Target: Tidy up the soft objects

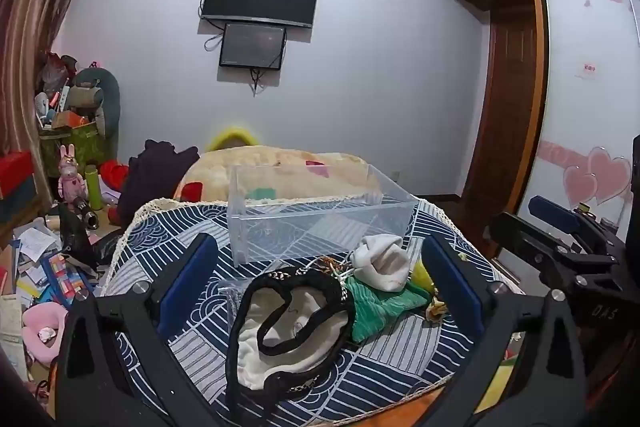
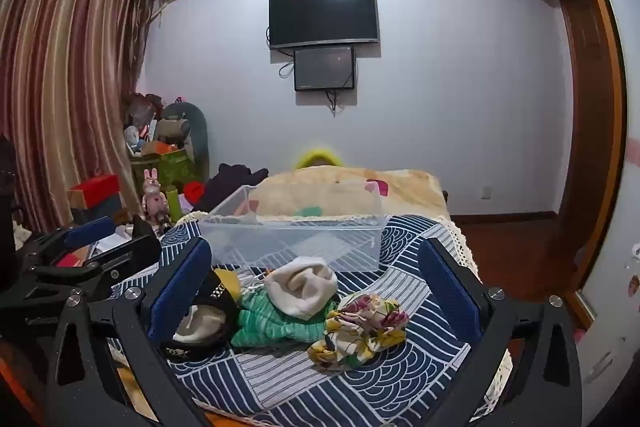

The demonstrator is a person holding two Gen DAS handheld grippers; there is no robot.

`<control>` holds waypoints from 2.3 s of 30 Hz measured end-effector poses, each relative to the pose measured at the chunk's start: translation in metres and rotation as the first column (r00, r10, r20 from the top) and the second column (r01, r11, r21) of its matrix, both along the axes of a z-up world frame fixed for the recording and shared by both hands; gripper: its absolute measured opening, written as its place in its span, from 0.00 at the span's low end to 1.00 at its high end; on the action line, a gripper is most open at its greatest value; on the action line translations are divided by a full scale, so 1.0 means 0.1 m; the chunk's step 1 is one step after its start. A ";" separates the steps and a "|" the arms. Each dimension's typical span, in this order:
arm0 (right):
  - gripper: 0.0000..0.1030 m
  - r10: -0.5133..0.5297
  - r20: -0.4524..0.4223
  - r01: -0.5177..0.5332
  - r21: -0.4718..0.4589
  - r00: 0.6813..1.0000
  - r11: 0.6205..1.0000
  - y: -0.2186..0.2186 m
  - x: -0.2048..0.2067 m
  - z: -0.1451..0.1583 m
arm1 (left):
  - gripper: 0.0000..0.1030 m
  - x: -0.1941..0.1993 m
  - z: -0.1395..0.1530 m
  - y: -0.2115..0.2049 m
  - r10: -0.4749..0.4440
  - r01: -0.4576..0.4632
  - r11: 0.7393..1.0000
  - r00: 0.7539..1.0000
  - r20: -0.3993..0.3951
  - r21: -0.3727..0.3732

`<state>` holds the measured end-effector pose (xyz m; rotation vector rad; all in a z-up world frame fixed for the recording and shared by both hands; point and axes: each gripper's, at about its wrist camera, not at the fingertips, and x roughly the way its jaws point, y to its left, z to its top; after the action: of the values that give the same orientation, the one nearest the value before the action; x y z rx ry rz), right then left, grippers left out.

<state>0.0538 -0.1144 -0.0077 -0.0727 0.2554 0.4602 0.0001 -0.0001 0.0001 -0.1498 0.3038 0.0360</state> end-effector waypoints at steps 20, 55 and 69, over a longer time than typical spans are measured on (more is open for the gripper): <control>1.00 0.007 -0.020 -0.006 0.042 1.000 0.999 -0.04 -0.01 0.01 | 1.00 -0.09 0.05 -0.08 -0.004 0.002 0.998 0.999 0.042 0.062; 1.00 0.007 -0.004 -0.007 0.049 1.000 0.999 -0.05 -0.05 0.04 | 1.00 -0.16 0.09 -0.08 0.012 -0.017 0.998 0.998 0.068 0.065; 1.00 0.010 -0.003 -0.010 0.050 1.000 0.999 -0.05 -0.06 0.05 | 1.00 -0.18 0.10 -0.10 0.015 -0.021 0.997 0.997 0.074 0.075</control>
<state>0.0478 -0.1189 -0.0024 -0.0249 0.2469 0.4763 -0.0177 -0.0104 0.0102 -0.0788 0.2278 0.0595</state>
